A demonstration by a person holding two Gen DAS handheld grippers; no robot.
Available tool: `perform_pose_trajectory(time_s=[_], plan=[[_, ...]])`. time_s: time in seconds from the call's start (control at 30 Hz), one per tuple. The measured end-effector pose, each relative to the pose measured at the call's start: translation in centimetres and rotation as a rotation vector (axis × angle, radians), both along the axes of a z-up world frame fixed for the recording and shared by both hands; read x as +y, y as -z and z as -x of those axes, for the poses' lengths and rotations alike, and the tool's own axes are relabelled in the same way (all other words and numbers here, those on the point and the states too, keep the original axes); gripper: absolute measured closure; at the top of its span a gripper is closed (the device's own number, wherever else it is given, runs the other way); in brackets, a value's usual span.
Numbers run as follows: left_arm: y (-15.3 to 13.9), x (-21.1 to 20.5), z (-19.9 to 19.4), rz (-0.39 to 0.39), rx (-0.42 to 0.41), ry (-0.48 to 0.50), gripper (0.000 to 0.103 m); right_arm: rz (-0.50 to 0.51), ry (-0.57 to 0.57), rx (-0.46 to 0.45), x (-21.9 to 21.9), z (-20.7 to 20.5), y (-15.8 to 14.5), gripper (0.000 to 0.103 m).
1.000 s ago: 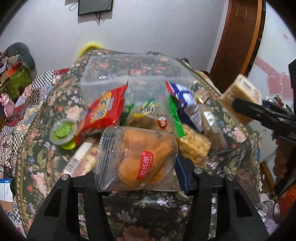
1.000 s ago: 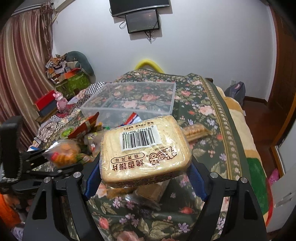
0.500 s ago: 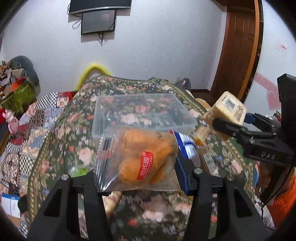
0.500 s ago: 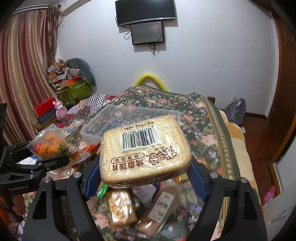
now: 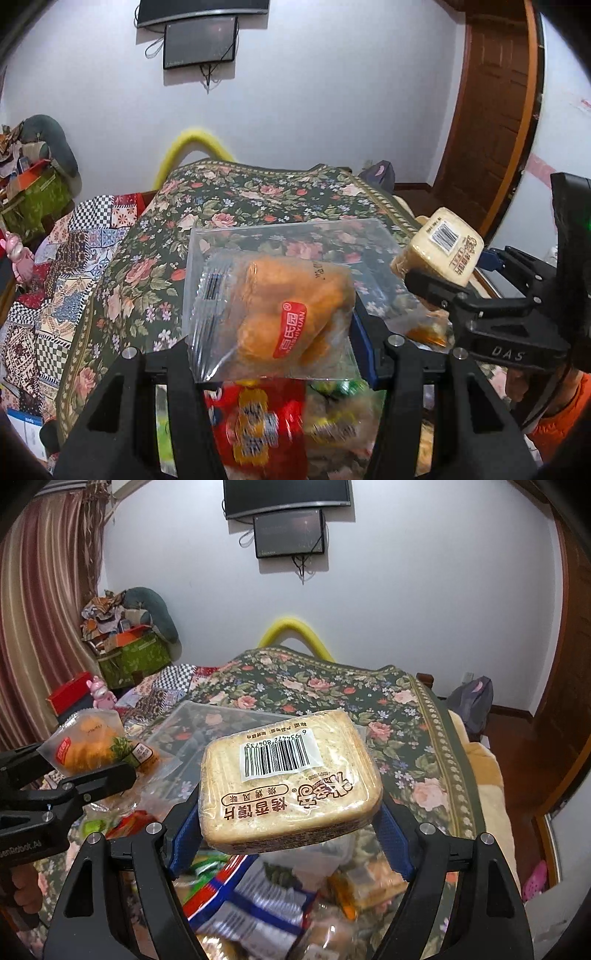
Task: Organize snacks
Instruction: 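Carry both held snacks over the clear box and open both tools to drop them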
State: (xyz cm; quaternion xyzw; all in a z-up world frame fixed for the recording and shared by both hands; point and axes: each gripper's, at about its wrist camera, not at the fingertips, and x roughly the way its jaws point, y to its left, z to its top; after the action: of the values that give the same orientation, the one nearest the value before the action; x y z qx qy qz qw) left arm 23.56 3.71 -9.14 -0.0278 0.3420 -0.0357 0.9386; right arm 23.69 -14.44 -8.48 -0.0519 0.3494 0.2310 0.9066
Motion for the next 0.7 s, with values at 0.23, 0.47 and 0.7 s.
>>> perform_pose_trajectory(time_s=[0.23, 0.47, 0.7], plan=[[2.3, 1.5, -4.2, 0.023, 0.088, -0.007, 0.050, 0.036, -0.009, 0.079, 0.9, -2.3, 1.7, 0.024], [3.9, 1.9, -6.0, 0.019, 0.149, -0.014, 0.047, 0.064, -0.026, 0.113, 1.4, -3.2, 2.3, 0.022], [2.8, 2.2, -4.8, 0.031, 0.115, -0.008, 0.045, 0.066, -0.038, 0.075, 1.5, -2.6, 1.0, 0.022]])
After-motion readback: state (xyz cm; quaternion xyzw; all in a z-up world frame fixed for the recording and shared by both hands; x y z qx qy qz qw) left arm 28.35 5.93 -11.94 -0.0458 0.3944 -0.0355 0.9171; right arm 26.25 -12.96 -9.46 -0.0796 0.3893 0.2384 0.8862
